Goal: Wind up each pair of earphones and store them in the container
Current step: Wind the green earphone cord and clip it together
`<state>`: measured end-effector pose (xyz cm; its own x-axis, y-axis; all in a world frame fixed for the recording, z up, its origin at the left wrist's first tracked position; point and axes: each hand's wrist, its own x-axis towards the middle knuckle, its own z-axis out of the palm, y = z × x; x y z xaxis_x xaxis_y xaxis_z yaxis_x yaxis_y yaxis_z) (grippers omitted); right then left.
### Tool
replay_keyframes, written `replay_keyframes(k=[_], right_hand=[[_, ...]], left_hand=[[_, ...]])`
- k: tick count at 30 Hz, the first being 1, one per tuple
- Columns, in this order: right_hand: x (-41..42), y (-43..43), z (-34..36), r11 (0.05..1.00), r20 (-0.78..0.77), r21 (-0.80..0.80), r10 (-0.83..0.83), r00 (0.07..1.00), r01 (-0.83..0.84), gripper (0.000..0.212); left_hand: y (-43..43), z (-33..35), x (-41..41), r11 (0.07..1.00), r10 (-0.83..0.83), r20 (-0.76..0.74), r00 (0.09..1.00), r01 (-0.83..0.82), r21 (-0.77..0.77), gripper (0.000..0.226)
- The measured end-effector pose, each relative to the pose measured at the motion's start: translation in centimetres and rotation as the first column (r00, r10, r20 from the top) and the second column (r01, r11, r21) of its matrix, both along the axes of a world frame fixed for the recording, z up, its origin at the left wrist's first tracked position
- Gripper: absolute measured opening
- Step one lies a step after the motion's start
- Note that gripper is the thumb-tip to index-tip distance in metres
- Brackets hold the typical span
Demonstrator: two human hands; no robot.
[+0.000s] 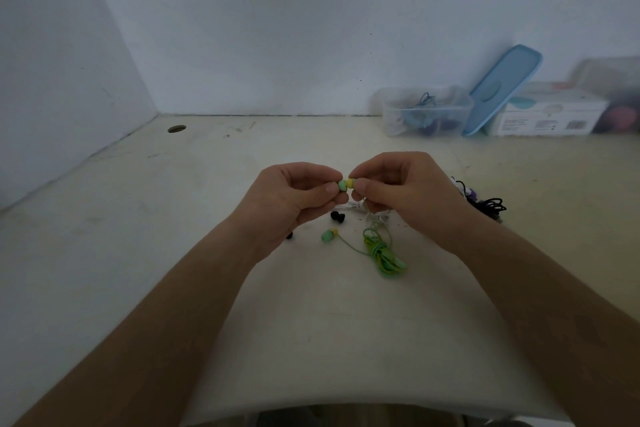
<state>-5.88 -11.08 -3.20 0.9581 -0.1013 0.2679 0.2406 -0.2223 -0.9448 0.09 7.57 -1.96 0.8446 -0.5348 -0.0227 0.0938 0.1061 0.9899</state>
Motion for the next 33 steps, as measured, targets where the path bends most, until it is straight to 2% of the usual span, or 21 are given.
replay_keyframes(k=[4, 11, 27, 33], right_hand=[[-0.12, -0.23, 0.18, 0.999, -0.012, -0.013, 0.045, 0.999, -0.045, 0.009], [-0.52, -0.54, 0.56, 0.991, -0.028, -0.010, 0.135, 0.990, -0.135, 0.014], [-0.62, -0.07, 0.71, 0.994, 0.055, -0.091, 0.063, 0.997, -0.058, 0.012], [-0.60, -0.23, 0.72, 0.993, -0.003, 0.023, 0.113, 0.994, -0.113, 0.013]], left_hand=[[0.15, -0.01, 0.09, 0.998, -0.052, 0.014, 0.999, 0.051, 0.027, 0.022], [0.20, -0.30, 0.18, 0.992, -0.126, 0.006, 0.992, 0.126, 0.021, 0.020], [-0.11, -0.34, -0.04, 0.998, -0.064, 0.027, 0.998, 0.065, -0.009, 0.020], [-0.04, -0.19, -0.08, 0.994, -0.097, -0.002, 0.995, 0.097, -0.044, 0.018]])
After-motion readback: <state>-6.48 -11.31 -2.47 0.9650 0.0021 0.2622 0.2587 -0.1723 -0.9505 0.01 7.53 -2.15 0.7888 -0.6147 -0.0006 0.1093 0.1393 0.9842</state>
